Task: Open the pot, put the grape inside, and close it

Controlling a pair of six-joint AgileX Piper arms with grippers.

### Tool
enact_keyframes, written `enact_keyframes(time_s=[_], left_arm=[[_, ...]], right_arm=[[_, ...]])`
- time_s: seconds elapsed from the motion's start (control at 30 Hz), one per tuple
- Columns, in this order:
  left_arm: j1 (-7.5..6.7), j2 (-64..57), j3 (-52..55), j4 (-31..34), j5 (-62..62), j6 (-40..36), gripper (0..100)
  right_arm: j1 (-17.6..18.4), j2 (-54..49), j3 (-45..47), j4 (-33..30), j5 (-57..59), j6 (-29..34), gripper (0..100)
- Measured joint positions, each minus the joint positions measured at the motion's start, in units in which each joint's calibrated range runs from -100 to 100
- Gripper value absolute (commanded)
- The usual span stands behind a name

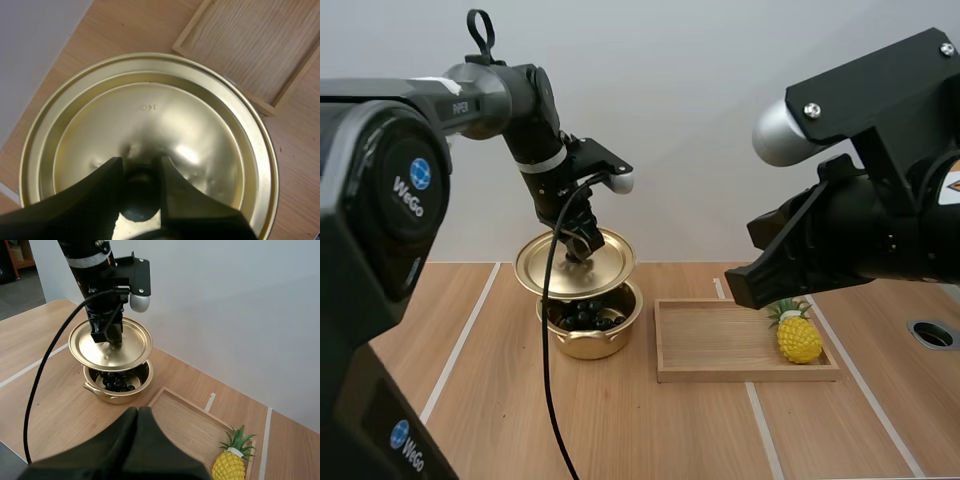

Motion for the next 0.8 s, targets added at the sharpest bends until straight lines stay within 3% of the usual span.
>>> enact_keyframes(time_s=[0.8], left_arm=[[0.00, 11.4, 0.0, -3.0, -4.4, 2.0, 0]], right_arm=[[0.0, 0.0, 0.0, 0.1, 0.0, 0.0, 0]])
